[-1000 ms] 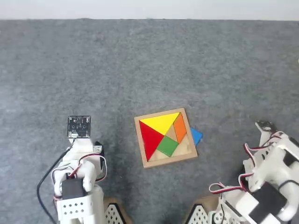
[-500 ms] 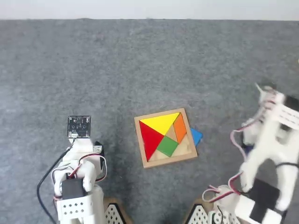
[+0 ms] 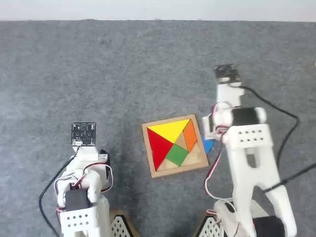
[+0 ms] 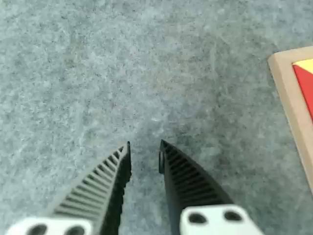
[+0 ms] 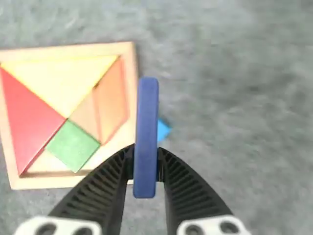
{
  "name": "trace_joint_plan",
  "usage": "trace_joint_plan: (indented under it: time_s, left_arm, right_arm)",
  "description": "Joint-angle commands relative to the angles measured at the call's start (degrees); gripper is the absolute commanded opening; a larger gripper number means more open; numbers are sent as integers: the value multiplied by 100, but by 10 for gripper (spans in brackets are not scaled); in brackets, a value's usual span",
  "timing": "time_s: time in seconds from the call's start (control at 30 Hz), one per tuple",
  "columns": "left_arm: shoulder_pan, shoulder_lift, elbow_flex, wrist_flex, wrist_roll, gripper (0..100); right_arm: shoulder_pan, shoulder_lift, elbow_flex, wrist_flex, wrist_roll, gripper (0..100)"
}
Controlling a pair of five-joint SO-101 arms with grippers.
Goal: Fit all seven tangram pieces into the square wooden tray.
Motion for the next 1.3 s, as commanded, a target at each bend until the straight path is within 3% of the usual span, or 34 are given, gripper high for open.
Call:
trace_joint_plan:
  time_s: [0.0,0.33,0.5,0.63,1.0,1.27]
  left_arm:
    - [-35,-114,-75,18,-9,93]
    - [-35,-114,-75,18,-9,93]
    - [-35,-114,-75,18,-9,93]
    - [-35,-114,-75,18,-9,93]
    - [-35,-114,-75,18,-9,93]
    - [-35,-114,-75,18,-9,93]
  right_arm:
    - [-629,180,308,-664,-149,9]
    - [-1604,716,686,-1710,-1996,10]
    - [-1657,725,1389,-2879,-3385,11]
    - [-1701,725,1618,-3020,-4246,23]
    - [-1543,725,1829,-3081,-4281,50]
    - [-1490,708,1925,-3081,-4308,198]
